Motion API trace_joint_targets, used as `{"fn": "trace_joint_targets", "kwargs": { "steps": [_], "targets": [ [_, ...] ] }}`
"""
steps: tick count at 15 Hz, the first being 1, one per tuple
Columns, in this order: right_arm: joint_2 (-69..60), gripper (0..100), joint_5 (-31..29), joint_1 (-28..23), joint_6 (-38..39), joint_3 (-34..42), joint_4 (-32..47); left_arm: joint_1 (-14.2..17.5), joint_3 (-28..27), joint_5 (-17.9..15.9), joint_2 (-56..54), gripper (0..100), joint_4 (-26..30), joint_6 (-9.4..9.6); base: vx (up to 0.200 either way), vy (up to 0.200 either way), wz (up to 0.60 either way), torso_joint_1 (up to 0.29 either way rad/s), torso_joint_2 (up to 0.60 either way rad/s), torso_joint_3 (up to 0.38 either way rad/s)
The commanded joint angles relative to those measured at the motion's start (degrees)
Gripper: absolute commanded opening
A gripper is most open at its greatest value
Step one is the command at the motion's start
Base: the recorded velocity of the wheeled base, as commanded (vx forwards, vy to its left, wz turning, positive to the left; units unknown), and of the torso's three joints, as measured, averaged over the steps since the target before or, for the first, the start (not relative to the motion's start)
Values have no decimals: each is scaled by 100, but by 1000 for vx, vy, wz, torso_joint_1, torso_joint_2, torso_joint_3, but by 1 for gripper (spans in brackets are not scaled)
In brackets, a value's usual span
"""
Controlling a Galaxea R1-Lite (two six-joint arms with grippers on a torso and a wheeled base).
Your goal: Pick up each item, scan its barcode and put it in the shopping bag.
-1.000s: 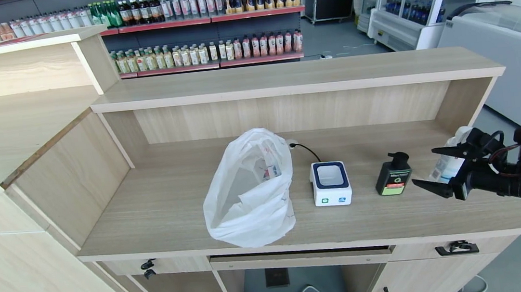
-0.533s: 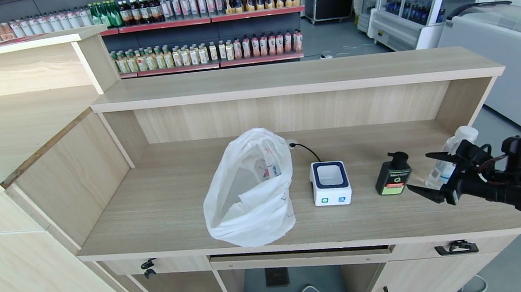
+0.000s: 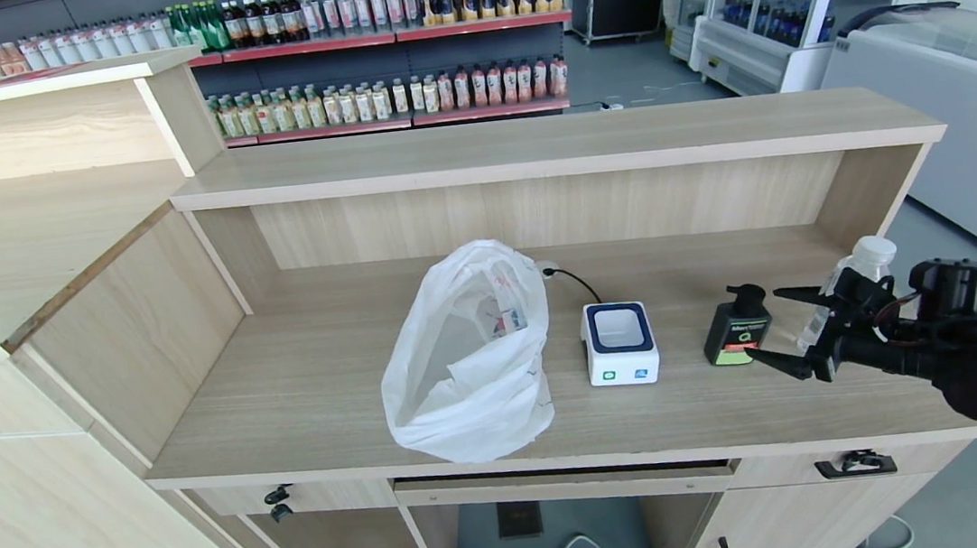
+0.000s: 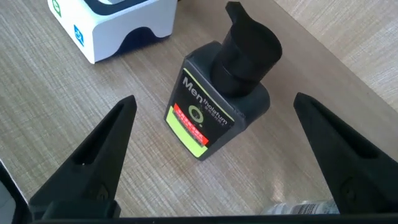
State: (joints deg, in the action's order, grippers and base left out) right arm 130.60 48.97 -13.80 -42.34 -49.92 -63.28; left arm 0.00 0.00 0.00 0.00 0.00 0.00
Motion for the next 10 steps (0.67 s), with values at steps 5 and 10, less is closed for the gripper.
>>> {"fn": "trace_joint_targets", "kwargs": {
  "steps": [5,10],
  "targets": [
    [554,100,16,106,41,-703,167,0,0,0,0,100,0,0,0,0,0,0,0,0],
    [809,100,34,316,85,-1134,527,0,0,0,0,100,0,0,0,0,0,0,0,0]
  ]
}}
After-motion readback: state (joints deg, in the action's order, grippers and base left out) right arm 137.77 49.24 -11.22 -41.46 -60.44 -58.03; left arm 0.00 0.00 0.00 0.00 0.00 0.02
